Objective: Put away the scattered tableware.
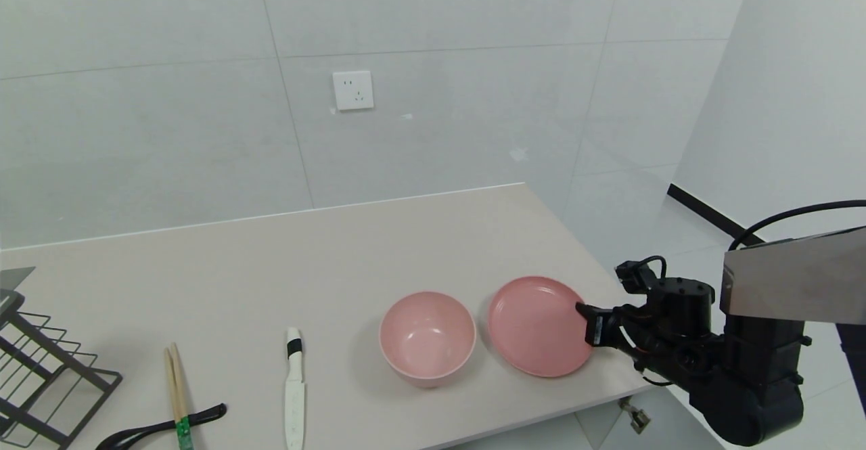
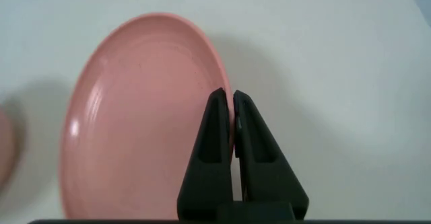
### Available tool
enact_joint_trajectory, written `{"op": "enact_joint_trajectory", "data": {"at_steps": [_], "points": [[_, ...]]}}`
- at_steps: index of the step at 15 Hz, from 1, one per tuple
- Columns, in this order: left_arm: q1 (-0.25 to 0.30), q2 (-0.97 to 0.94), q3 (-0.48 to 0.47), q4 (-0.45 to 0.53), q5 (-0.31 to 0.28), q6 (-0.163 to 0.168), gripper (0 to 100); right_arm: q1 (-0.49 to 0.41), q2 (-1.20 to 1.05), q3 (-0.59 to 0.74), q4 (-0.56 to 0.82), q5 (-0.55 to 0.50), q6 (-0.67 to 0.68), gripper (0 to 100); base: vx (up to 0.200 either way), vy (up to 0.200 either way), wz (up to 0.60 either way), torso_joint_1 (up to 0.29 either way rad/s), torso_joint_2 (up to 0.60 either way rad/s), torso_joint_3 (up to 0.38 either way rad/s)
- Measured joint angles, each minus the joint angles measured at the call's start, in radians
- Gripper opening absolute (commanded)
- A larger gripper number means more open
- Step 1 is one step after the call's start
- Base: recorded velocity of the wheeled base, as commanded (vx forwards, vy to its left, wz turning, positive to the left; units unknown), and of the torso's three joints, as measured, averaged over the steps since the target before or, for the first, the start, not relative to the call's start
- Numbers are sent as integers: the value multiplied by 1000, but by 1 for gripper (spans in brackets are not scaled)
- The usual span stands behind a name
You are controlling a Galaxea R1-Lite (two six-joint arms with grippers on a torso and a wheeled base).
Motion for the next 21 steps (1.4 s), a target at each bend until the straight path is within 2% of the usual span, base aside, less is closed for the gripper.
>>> {"op": "enact_joint_trajectory", "data": {"at_steps": [2,5,11,16,21], "points": [[0,0,0,0,0,0,100,3,-5,6,-60,3,81,0,0,0,0,0,0,0],[0,0,0,0,0,0,100,2,-32,13,-63,6,160,0,0,0,0,0,0,0],[0,0,0,0,0,0,100,60,-169,75,-64,13,334,0,0,0,0,0,0,0],[0,0,0,0,-3,-3,100,96,-326,181,-64,21,358,0,0,0,0,0,0,0],[0,0,0,0,-11,-12,100,123,-578,332,-66,23,354,0,0,0,0,0,0,0]]}}
